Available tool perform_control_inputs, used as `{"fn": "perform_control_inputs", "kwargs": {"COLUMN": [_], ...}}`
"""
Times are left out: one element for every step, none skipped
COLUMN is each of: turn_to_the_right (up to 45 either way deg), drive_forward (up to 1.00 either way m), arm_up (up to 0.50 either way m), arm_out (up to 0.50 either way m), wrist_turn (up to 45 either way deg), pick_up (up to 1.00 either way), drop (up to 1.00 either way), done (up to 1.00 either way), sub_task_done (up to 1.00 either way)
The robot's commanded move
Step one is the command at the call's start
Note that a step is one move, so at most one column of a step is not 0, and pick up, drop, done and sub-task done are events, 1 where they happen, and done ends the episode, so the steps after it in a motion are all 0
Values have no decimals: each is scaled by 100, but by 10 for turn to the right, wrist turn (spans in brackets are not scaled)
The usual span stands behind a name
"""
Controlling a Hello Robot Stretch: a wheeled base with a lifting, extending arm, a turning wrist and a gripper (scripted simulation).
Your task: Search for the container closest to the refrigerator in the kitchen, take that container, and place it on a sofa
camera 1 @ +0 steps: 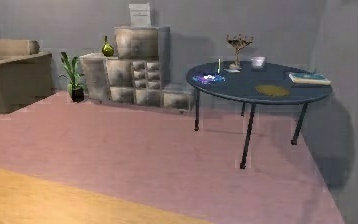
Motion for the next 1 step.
{"fn": "perform_control_inputs", "kwargs": {"turn_to_the_right": [-450], "drive_forward": [0], "arm_up": [0], "arm_out": [0], "wrist_turn": [0], "pick_up": [0], "drop": [0], "done": [0], "sub_task_done": [0]}}
